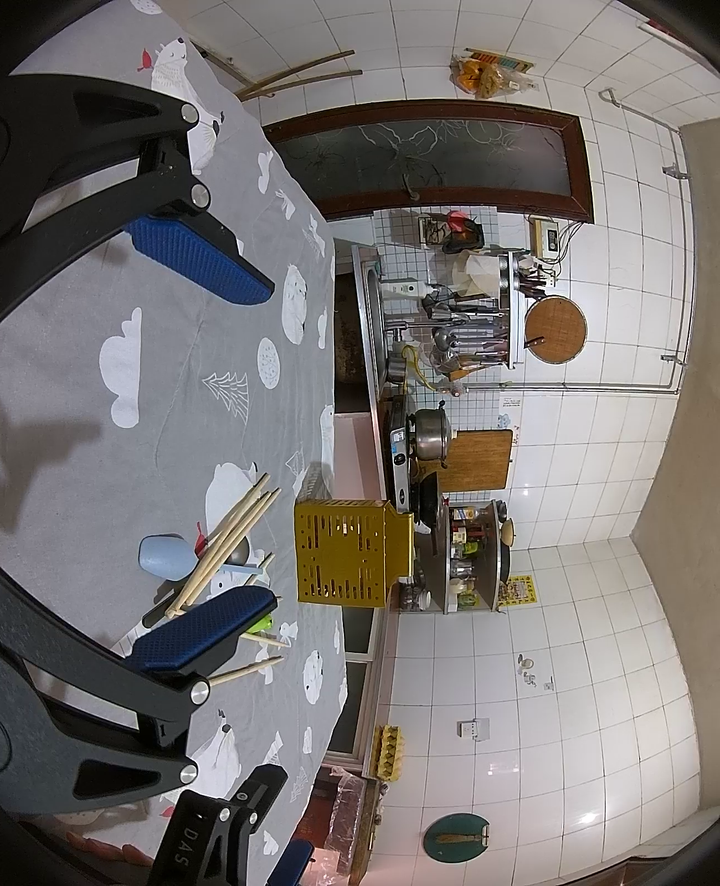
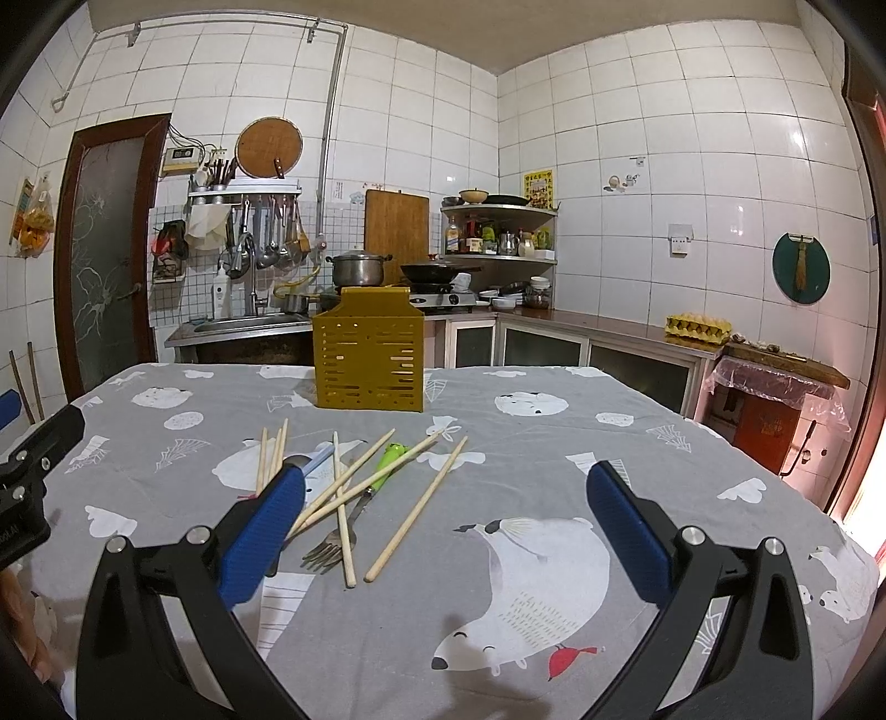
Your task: Organize utensils
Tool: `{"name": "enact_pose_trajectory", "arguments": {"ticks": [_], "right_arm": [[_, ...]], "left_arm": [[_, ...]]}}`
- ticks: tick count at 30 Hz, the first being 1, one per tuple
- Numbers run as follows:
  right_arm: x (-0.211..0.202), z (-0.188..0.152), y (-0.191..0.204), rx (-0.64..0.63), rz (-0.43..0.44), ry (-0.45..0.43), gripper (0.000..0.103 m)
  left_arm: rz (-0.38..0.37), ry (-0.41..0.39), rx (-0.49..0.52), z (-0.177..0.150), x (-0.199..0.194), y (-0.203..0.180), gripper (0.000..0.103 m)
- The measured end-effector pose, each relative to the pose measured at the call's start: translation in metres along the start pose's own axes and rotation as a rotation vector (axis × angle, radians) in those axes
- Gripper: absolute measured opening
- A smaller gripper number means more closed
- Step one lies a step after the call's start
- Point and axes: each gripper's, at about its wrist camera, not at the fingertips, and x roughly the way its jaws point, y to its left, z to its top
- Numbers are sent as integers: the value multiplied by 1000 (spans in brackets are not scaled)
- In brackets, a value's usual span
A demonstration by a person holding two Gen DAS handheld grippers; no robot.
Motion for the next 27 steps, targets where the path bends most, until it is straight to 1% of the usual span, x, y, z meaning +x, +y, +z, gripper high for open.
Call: {"name": "enact_pose_trajectory", "arguments": {"ticks": [12,17,21,23,27], "right_arm": [[1,0,-1,-1,6,-5,99],[-4,0,3,-8,13,-32,99],[-1,1,6,-19,8,-19,99],[3,3,8,-23,8,-7,99],[11,11,8,-13,11,-2,99]], "left_arm": [[-9,5,-5,2,0,1,98],[-13,37,14,4,5,0,98],[-14,64,44,4,14,-3,98],[-13,68,52,9,18,-3,98],[-16,44,53,28,29,1,98]]}}
